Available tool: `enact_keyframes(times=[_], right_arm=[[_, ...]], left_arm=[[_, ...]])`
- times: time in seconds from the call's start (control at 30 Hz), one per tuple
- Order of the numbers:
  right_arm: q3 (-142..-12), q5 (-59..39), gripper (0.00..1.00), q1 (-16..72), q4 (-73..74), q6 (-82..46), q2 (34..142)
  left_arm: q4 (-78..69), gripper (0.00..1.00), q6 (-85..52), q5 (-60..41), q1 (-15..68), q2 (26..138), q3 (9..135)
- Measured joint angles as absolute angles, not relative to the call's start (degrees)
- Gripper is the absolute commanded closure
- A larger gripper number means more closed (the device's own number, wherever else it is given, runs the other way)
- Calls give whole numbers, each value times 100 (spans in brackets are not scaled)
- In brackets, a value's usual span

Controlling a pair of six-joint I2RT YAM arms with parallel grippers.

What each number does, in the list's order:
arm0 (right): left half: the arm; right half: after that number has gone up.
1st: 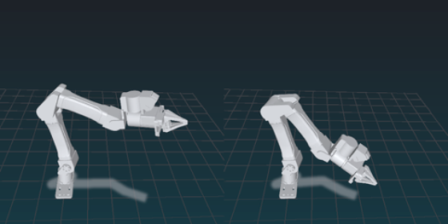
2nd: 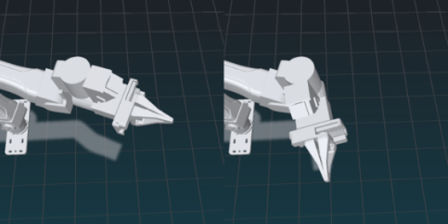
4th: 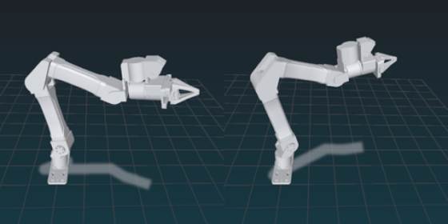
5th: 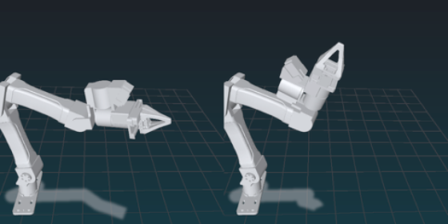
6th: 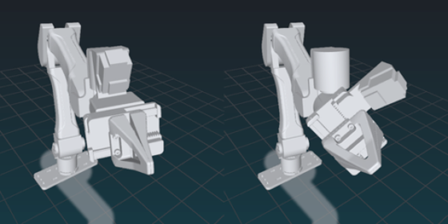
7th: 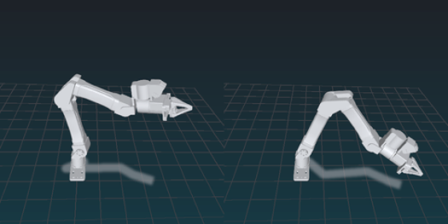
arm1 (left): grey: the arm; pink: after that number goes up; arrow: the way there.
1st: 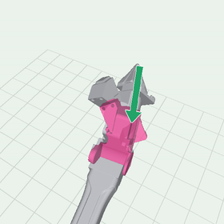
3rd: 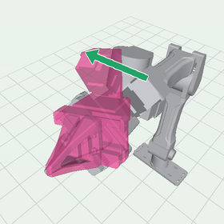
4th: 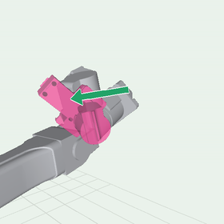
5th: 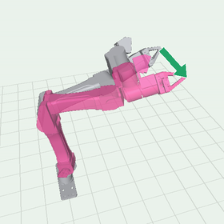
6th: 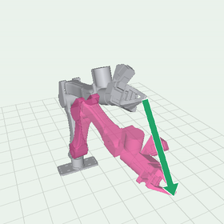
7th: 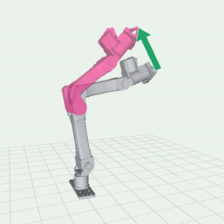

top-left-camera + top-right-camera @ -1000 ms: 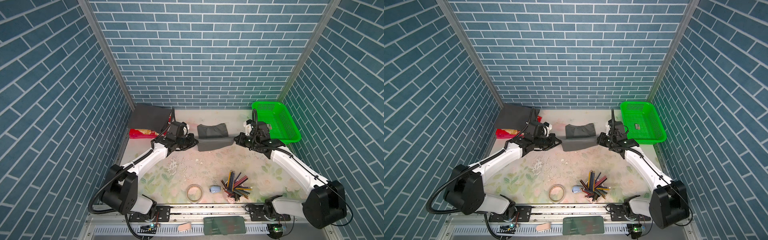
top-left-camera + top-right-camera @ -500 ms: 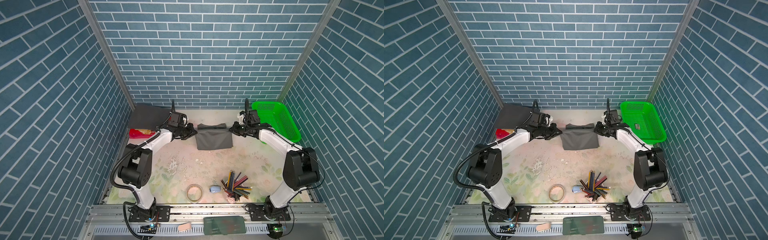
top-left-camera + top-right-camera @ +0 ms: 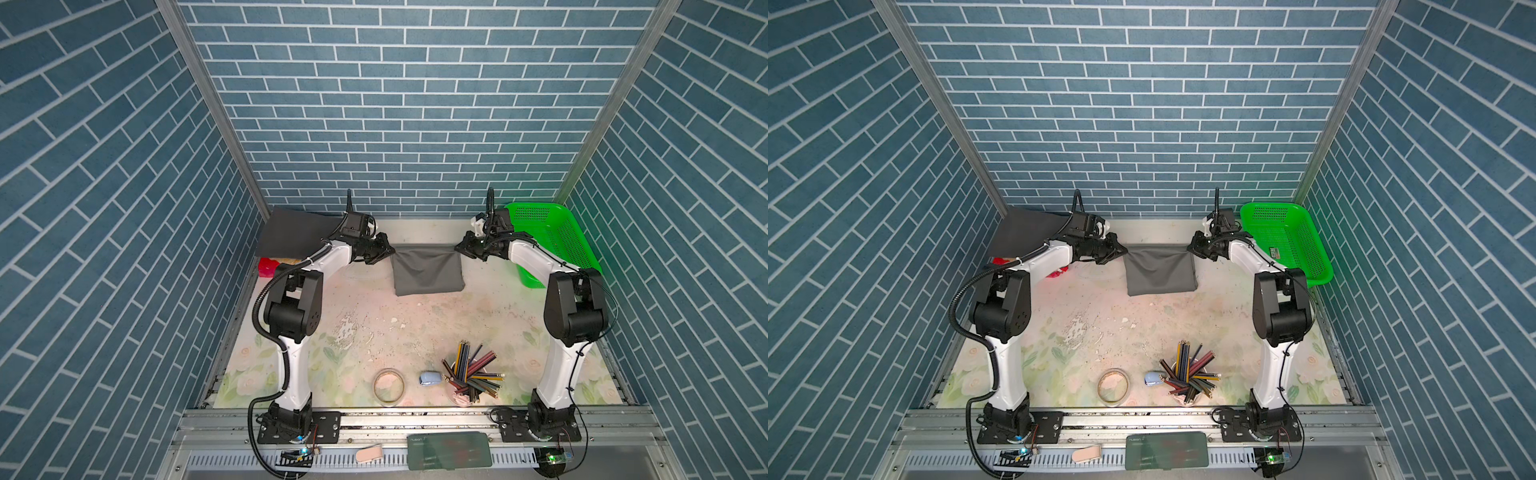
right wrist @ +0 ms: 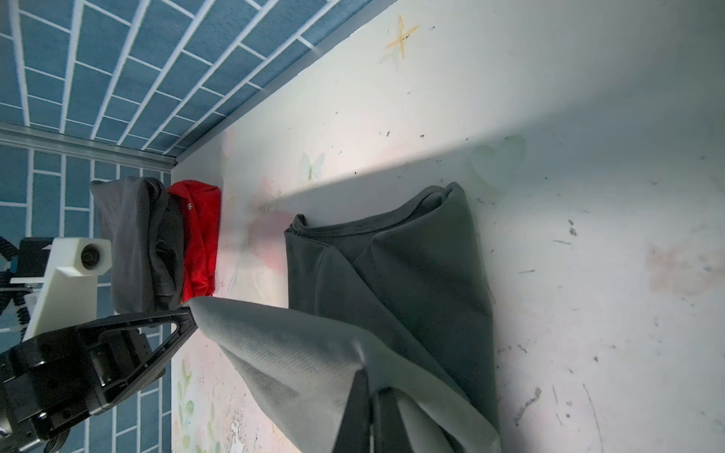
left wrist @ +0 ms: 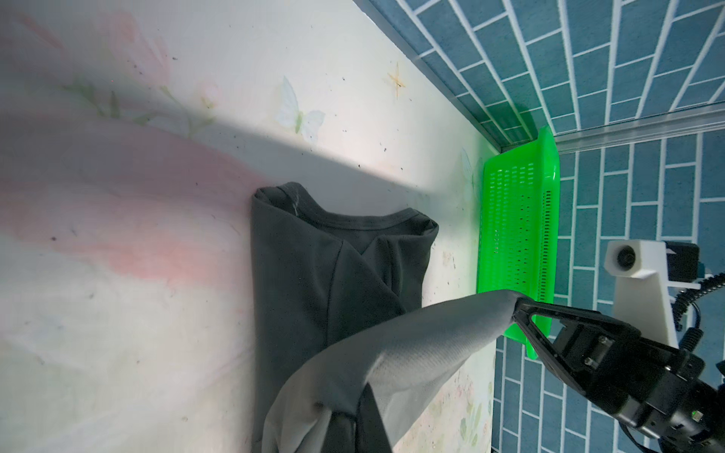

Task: Fold and stack the t-shirts
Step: 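Lift the near edge with both grippers and fold it away from the robot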

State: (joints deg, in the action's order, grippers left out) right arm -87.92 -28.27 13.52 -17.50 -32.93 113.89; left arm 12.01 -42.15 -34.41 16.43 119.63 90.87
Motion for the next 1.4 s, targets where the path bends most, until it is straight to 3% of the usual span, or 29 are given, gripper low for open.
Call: enact_keyframes(times=[1.07,1.13,1.23,1.33,1.37,1.4], right_arm=[[-9638,-3760,98,1079,-906,-3415,12873],[-9638,-3767,92,1074,-860,-3428,12912],[-9671,-3789,78,1063,-832,-3496,12951],[-9684,-3846,67,1052,-775,-3588,12954],[-9684,-3868,64,1048,-753,-3601,12954],[-9682,-3887,62,1048,-731,-3618,12949]], left_arm=[[1258,100,-4198,-3308,1559,13478,10390],[1310,88,-4198,-3315,1555,13528,10527],[1385,49,-4180,-3323,1555,13611,10753],[1634,26,-4145,-3328,1551,13644,10969],[1737,14,-4117,-3326,1549,13644,11034],[1859,13,-4056,-3315,1546,13644,11122]])
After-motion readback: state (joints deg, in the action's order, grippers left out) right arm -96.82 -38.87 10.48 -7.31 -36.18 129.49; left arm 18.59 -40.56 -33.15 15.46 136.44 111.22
